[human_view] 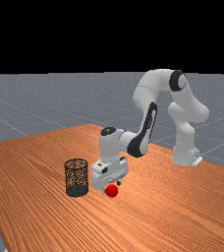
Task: Put the ball into the container
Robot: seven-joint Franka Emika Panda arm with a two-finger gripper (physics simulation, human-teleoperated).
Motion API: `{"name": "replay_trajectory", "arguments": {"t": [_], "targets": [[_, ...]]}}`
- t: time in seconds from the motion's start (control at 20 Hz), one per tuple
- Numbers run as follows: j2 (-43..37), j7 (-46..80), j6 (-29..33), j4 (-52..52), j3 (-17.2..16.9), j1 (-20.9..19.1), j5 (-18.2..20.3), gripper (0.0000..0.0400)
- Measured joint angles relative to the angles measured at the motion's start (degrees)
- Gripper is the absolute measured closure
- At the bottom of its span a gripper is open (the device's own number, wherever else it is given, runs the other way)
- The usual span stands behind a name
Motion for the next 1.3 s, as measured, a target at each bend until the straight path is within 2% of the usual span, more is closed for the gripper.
{"name": "replay_trajectory", "arguments": {"t": [0.25, 0.45, 0.5, 0.7, 1.0, 1.1, 1.15, 1.25, 1.3], "targets": [[3.6, 0.0, -0.6, 2.5, 0.0, 0.0, 0.0, 0.0000], [4.8, 0.0, 1.9, 3.0, 0.0, 0.0, 0.0, 0.0000], [4.4, 0.8, 3.9, 2.0, -0.6, 0.6, -0.7, 0.0117], [4.6, 1.3, 4.1, 2.3, -1.0, 1.0, -1.0, 0.0121], [3.3, 0.6, 9.6, -0.6, -0.4, 0.4, -0.4, 0.0121], [3.8, 0.6, 8.8, -0.1, -0.4, 0.4, -0.4, 0.0121], [3.7, 1.1, 18.3, -3.1, -0.9, 0.8, -0.7, 0.0121], [4.4, 1.2, 20.6, -2.5, -1.0, 0.9, -0.7, 0.0121], [4.5, 1.2, 26.3, -3.9, -1.4, 1.1, -0.6, 0.0120]]}}
